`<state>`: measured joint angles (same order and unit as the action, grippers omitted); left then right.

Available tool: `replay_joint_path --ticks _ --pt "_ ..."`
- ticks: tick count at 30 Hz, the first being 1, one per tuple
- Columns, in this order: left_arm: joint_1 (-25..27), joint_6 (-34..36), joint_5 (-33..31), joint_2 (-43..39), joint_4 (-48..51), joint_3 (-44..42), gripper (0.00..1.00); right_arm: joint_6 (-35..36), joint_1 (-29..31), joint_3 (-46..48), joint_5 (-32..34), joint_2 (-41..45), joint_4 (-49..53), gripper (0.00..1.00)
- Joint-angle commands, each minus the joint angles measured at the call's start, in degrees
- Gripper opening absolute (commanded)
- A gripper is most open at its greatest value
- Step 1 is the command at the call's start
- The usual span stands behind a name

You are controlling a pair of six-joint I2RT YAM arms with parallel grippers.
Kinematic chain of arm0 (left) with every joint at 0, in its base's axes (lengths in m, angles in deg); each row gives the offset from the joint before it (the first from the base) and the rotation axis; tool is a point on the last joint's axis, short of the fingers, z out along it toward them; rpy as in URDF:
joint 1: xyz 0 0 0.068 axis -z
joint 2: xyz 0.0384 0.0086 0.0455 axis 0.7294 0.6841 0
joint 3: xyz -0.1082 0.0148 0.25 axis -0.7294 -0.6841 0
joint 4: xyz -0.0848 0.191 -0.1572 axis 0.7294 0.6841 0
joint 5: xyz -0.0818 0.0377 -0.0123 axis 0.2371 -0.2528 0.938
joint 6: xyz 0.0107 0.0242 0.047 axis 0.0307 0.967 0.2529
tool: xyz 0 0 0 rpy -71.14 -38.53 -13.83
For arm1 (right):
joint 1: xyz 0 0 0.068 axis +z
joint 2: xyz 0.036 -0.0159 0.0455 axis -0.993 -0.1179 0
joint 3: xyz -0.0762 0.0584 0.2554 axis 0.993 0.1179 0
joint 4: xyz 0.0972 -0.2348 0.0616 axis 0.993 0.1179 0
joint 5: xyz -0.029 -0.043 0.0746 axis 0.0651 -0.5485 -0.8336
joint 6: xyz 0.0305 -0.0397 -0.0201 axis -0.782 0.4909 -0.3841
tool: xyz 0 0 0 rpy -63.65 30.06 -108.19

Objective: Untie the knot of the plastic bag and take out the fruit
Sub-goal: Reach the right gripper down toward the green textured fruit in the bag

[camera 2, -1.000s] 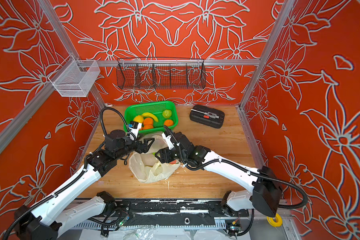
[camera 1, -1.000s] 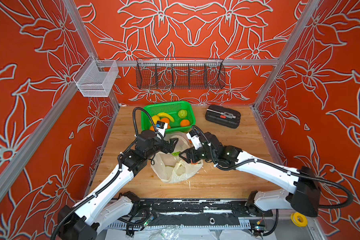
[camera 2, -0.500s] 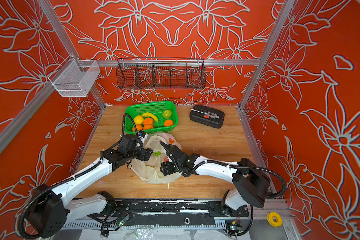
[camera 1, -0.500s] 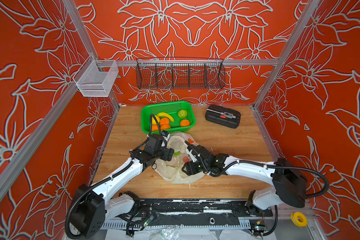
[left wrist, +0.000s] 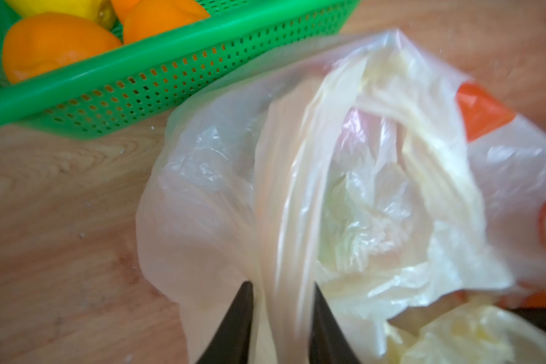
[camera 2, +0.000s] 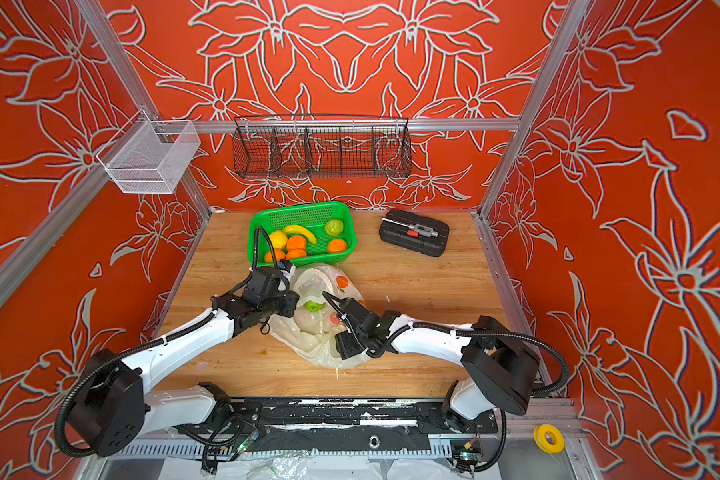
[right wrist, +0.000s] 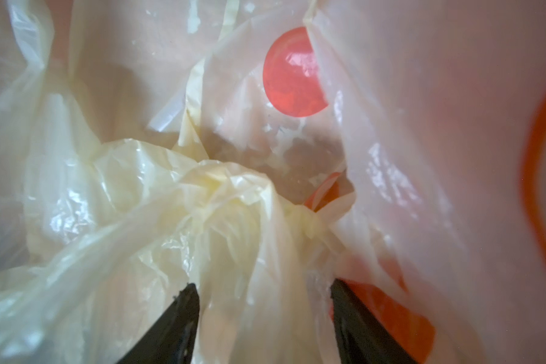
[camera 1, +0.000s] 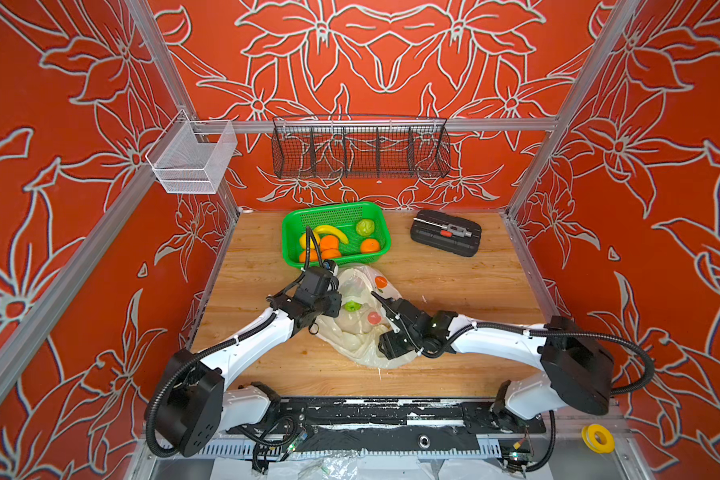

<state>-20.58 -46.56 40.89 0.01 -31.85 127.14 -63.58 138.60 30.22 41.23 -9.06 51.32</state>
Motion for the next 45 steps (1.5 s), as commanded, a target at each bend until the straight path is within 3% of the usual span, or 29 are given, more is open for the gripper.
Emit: replay_joint_path --ticks 1,2,10,17,26,30,34,39,45 --pt "0.0 -5.0 2.1 -2.8 -0.1 2.4 0.04 1.9 0.5 -0.6 3.2 3.6 3.3 0.73" --pt "0.0 -6.7 2.1 -3.3 0.6 2.8 0.00 2.1 0.6 -0.8 3.5 4.6 3.3 0.75" --pt "0.0 -13.6 6.3 -7.9 1.8 3.8 0.00 1.8 0.7 -2.3 9.9 12.5 -0.2 0.84" --pt "0.1 -16.7 8.2 -9.3 1.6 2.7 0.00 1.2 0.7 -3.8 8.4 14.3 -9.7 0.87" --pt "0.1 -19.0 7.8 -9.6 0.7 1.0 0.00 -0.1 0.7 -9.1 0.2 6.9 -12.7 0.79" --pt "0.0 -19.6 8.1 -10.7 0.5 0.8 0.00 -3.4 0.8 -6.6 -1.3 3.8 -14.4 0.77" --pt "0.0 -20.4 7.9 -11.8 -0.4 0.1 0.00 -2.4 0.8 -4.6 2.2 -1.6 -15.4 0.74" --pt "0.1 -20.5 7.6 -12.5 0.5 0.0 0.00 -2.4 0.9 -4.1 1.9 -7.5 -15.8 0.73" --pt "0.1 -20.9 7.7 -12.7 -0.2 -1.3 0.00 1.0 0.9 -6.6 5.9 -7.6 -15.7 0.75"
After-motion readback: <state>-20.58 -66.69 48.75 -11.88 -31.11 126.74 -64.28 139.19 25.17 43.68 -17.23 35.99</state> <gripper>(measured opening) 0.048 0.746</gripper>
